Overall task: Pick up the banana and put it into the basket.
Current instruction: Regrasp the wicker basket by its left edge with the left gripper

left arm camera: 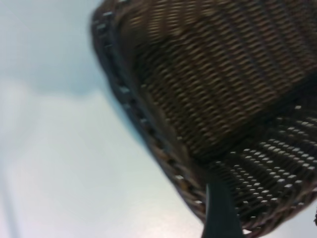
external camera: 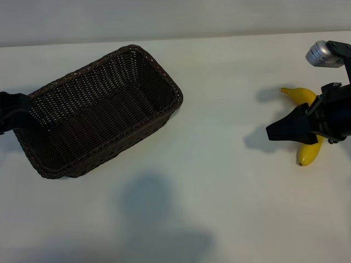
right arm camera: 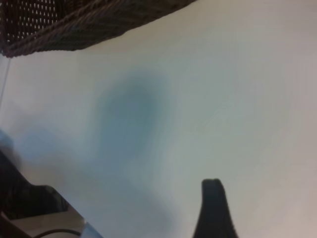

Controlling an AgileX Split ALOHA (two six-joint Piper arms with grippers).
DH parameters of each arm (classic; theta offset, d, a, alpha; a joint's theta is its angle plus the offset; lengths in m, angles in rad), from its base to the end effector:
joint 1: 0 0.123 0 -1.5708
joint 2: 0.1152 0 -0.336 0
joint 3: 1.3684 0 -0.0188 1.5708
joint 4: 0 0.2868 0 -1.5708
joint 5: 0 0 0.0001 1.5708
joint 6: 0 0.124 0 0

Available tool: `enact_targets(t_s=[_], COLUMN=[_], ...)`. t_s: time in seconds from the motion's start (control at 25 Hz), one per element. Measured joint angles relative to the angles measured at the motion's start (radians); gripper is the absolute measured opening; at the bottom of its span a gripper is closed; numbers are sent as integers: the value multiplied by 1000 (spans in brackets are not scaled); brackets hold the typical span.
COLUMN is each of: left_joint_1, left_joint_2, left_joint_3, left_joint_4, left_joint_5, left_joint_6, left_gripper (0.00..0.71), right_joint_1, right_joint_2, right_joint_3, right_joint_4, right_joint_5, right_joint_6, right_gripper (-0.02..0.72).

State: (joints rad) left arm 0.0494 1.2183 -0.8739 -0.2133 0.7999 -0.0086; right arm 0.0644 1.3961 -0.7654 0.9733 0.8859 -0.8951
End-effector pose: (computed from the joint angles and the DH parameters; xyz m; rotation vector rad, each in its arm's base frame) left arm 0.2651 -0.0058 0.2887 -0.2179 2.6072 -0.2378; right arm 0.2686 0.0969 0.2394 -0.4664 2.5188 0.9016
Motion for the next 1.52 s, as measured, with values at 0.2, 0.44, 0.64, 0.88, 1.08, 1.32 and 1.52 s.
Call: enact_targets(t_s=[0.2,0.44,0.64,0.88,1.08,1.32,1.52], left_joint_1=[0,0,0,0,1,1,1], left_joint_2=[72,174,234,239,239,241,241], left_joint_3=[-7,-21,-40,-58,-61,-61,-61], left_joint_4=[63,70,76,105,159,154,154], left_joint_5=[16,39,90,104,111,94,75], left_joint_6=[-103,-190,-231,-300,-376,-403,-422], left_gripper=[483,483,483,483,483,483,483], right_joint_1=[0,0,0,0,0,-1,-1], right_joint_2=[0,0,0,0,0,0,0], right_joint_3=[0,0,0,0,0,0,0], right_joint_4=[0,0,0,0,0,0,0], right_joint_5=[0,-4,-5,-5,-7,-7,-8], right_joint_6=[3,13,17,21,25,27,27], right_gripper=[505,504,504,504,504,504,504])
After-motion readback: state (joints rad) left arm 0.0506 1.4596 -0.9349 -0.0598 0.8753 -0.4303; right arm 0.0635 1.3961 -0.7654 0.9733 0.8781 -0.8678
